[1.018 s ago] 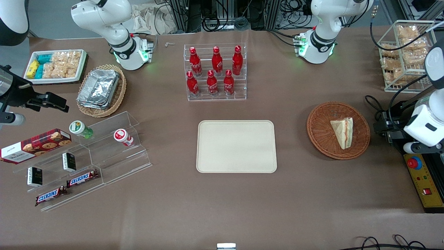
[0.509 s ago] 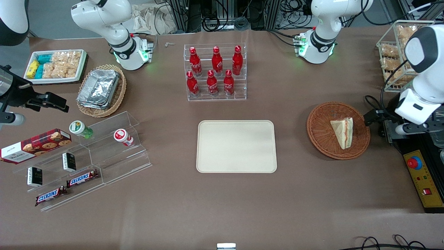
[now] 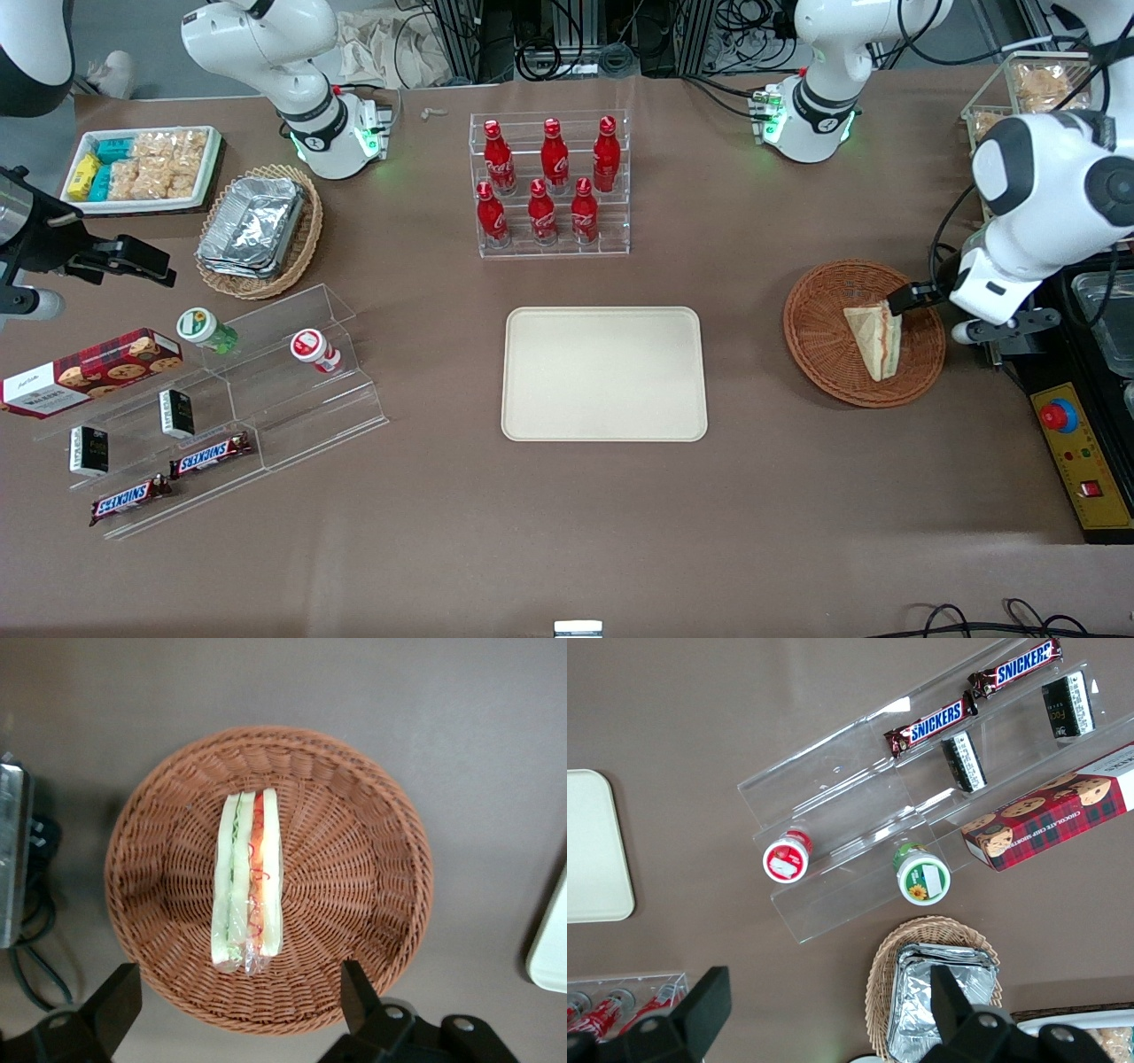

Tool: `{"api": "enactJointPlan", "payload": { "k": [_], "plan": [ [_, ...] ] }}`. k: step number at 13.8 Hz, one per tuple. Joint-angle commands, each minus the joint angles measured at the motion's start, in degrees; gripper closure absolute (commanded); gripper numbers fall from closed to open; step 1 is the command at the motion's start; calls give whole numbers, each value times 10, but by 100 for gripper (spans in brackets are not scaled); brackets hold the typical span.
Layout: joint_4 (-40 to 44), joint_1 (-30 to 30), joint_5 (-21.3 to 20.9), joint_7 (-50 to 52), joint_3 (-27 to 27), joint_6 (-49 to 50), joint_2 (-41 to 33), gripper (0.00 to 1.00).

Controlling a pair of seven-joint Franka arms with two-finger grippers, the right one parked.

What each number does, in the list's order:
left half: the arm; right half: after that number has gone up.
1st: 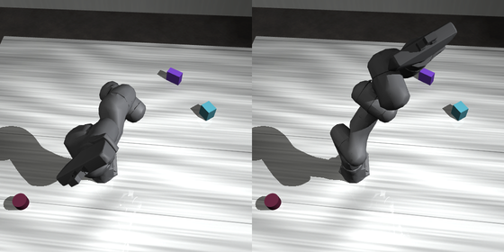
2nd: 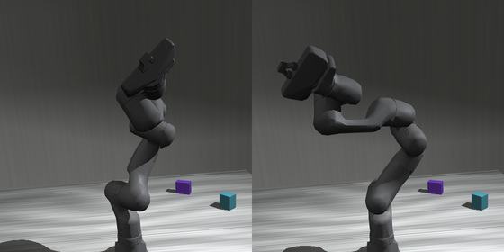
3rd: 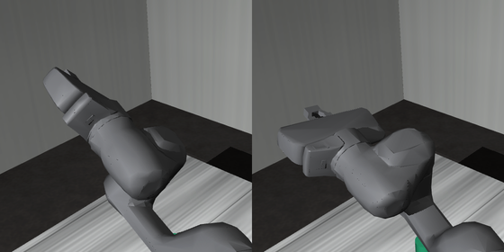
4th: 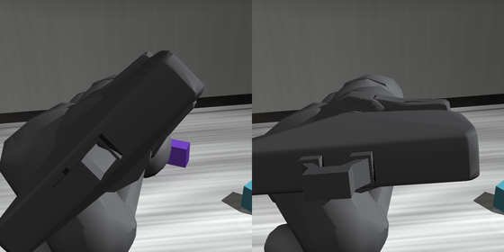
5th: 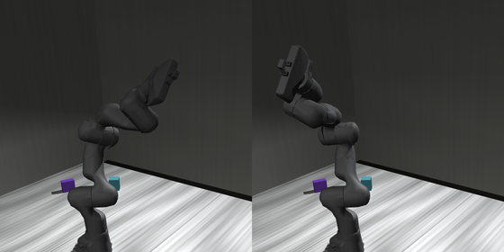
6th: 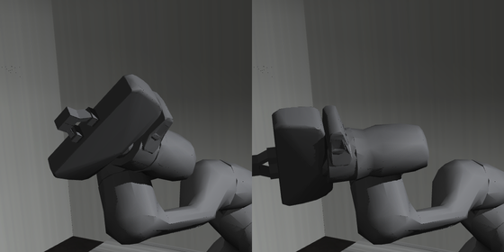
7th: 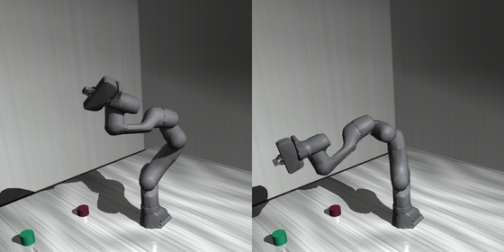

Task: Place sandwich from basket to tray
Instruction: 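Lower the open left gripper around the wrapped sandwich in the basket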

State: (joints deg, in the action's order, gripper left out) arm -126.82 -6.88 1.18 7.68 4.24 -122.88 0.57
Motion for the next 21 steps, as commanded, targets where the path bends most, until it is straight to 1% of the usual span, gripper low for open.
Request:
{"api": "enactJointPlan", "payload": {
  "k": [1, 4, 8, 13, 17, 18, 19, 21],
  "plan": [
    [-4, -3, -2, 36, 3, -30, 35, 0],
    [-4, -4, -3, 70, 1, -53, 77, 0],
    [-5, -4, -4, 87, -12, -61, 103, 0],
    [-12, -1, -4, 131, -11, -87, 125, 0],
    [-18, -1, -4, 132, -11, -93, 136, 1],
    [-18, -1, -4, 132, -11, -93, 136, 6],
    [-18, -1, -4, 132, -11, -92, 138, 19],
    [-11, -1, -4, 144, -11, -90, 138, 55]
  ]
}}
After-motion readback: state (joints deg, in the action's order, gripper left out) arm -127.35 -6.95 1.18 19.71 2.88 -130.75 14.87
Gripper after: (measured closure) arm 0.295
